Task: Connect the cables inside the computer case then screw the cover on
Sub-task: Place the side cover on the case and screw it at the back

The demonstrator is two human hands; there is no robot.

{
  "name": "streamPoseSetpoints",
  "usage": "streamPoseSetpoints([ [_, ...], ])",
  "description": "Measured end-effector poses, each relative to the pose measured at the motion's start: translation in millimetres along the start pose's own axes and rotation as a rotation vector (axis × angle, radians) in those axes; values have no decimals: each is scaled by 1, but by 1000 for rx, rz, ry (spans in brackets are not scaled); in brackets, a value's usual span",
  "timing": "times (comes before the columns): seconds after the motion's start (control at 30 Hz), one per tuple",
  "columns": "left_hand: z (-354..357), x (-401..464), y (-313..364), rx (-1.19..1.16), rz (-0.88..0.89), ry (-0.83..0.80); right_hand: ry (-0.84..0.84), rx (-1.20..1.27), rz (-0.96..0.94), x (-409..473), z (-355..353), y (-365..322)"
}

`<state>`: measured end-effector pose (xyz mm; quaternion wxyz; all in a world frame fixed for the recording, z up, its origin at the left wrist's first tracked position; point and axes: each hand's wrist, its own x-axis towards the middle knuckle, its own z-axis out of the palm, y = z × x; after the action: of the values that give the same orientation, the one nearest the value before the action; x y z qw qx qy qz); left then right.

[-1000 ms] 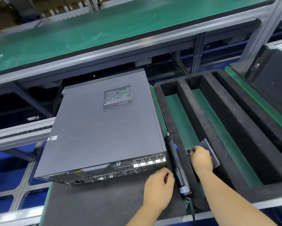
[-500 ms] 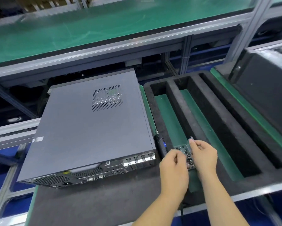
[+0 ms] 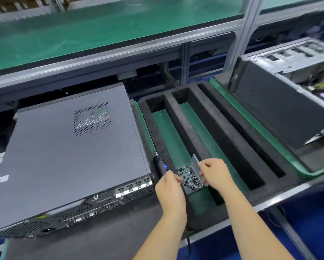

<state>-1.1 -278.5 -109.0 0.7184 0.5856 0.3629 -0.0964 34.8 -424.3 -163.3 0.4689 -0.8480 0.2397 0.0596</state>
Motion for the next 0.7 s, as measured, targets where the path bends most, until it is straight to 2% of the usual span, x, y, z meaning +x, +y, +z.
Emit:
streamPoseSetpoints([
  [0.07,-8,2,-4,33,57,36,-74,-56,40,1,25,1],
  [0.17,-19,9,-8,-45,12,19,-133,-233,75,6,58,2],
  [0.23,-24,12,-9,-23,20,-14,-62,-315,105,8,70,3],
  [0.33,-36,12,-15,83,151,-25,22,-289,161,9,78,8],
  [0.4,-48,15,-22,142,226,-3,7,-352,166,7,81,14],
  [0.57,-80,40,-36,97,89,15,7,-403,172,9,85,24],
  [0.7,-80,49,-39,208,110,-65,13,-426,161,10,86,25],
])
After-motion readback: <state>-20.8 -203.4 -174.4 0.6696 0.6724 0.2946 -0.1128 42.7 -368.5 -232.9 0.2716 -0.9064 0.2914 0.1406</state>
